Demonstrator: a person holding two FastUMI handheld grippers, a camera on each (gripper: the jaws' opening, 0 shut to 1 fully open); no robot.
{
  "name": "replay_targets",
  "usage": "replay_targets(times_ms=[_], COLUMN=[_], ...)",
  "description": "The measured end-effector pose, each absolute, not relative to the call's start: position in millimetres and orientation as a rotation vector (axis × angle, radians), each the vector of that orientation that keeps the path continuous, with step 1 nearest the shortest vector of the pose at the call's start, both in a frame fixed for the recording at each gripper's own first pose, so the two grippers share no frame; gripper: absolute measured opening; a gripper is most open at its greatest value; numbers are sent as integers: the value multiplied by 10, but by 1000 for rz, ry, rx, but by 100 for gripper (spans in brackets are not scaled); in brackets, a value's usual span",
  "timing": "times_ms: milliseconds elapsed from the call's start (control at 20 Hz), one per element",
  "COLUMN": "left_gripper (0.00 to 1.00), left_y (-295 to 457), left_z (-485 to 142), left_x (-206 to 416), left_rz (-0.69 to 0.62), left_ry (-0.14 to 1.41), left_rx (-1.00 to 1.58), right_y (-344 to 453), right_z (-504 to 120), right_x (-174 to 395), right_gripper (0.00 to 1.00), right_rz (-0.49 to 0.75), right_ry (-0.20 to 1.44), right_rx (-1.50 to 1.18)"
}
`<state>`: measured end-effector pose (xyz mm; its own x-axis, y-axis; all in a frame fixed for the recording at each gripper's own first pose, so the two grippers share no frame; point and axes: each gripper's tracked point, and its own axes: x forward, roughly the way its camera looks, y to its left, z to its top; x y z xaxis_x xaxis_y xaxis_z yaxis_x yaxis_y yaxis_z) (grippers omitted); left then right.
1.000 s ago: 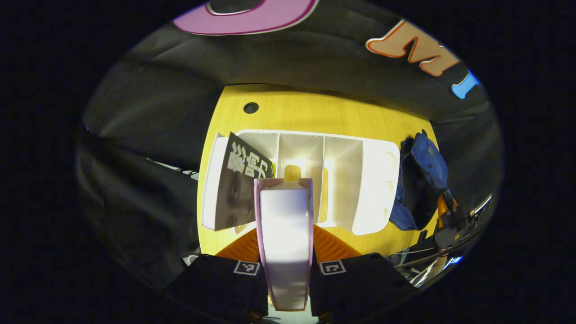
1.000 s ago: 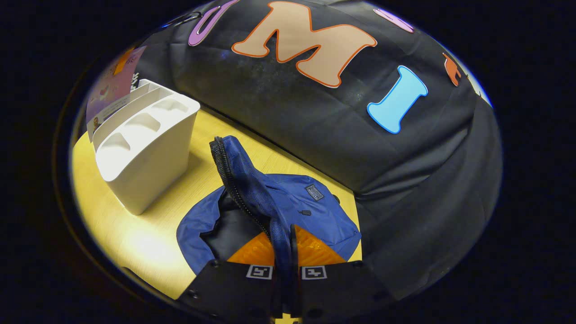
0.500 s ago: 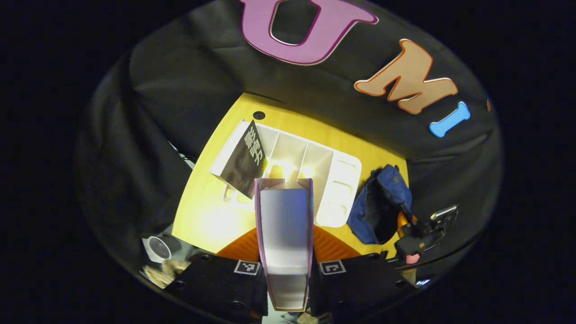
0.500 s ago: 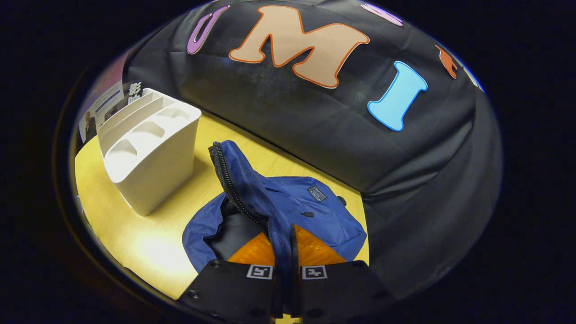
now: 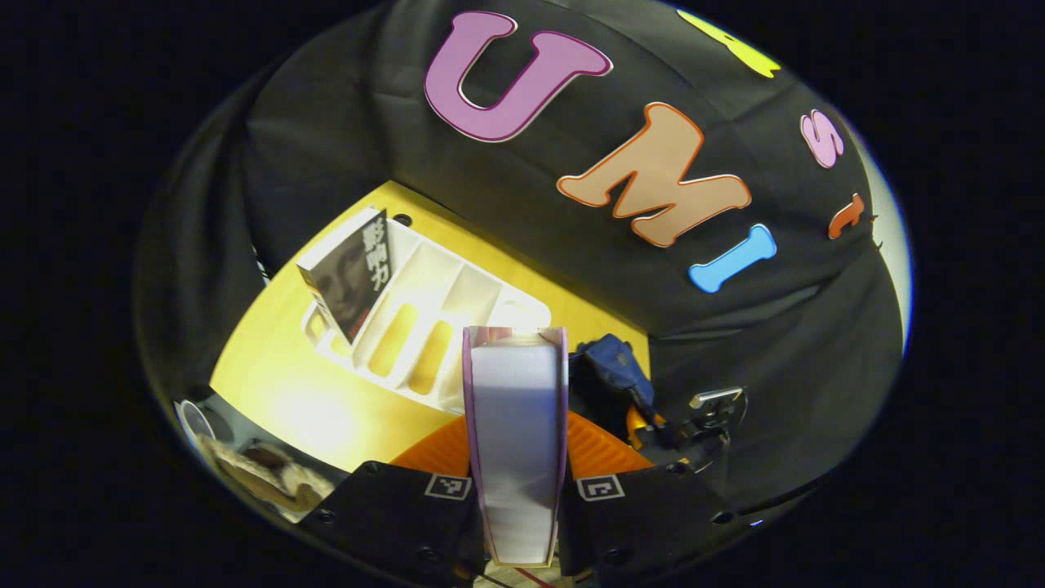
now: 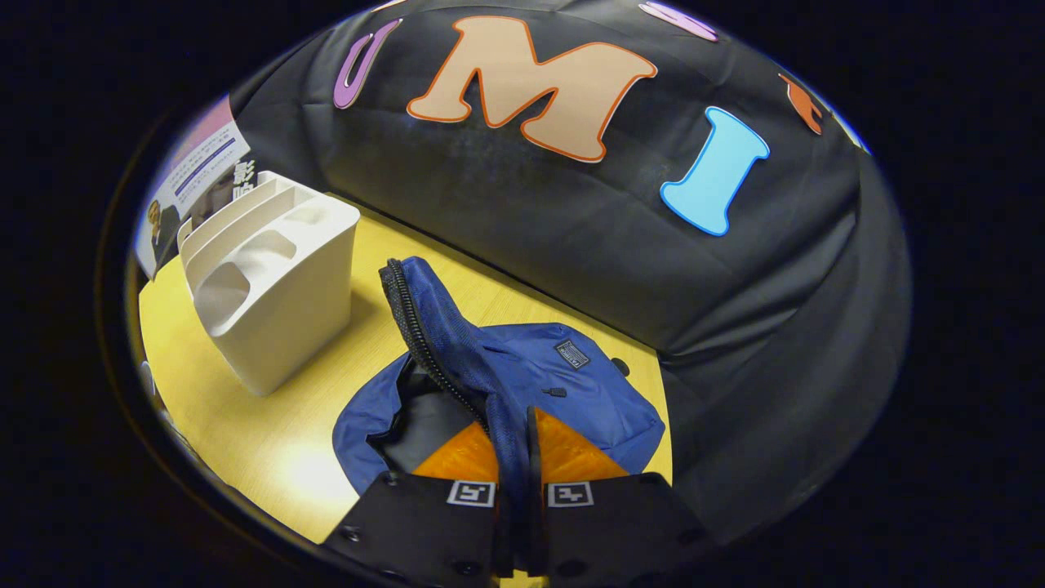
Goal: Open the schoolbag, grab two books from the bookshelf and put them into the schoolbag.
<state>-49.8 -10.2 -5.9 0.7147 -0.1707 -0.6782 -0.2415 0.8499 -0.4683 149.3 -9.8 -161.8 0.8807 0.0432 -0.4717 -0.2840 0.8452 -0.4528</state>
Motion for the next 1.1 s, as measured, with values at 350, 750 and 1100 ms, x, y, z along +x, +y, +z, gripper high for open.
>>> replay_targets(times_ms=[350,750,1100], left_gripper=[31,31,31], left_y=[-1049,-1663,-2016], left_z=[-749,-1757,-2473], left_x=[-370,172,696], left_rz=[-118,-208,-233], left_ry=[773,751,725], left_rx=[-716,-736,-705], right_y=[-149,-123,-130], right_z=[-1565,-1586,-1577], right_x=[1506,1512,1506], right_gripper=[9,8,9], right_rz=[174,180,170], right_ry=[470,471,459], right_rx=[-485,-445,-401])
